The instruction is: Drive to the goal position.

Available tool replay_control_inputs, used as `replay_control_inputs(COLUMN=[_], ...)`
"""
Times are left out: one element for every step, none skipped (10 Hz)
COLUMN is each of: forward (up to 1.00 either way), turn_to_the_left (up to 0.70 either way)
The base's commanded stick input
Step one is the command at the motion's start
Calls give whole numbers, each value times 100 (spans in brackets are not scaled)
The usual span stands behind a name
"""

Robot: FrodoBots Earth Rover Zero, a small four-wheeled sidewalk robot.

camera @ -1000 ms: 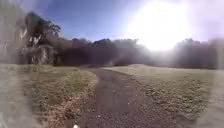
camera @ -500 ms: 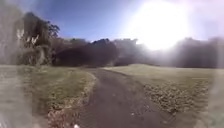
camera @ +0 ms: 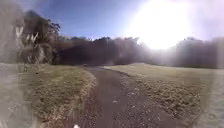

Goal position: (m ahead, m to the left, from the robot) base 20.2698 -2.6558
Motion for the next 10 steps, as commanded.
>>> replay_control_inputs(forward=[60,60,60,60,60,60,60,60,60,60], turn_to_the_left=[0,0,0,0,0,0,0,0,0,0])
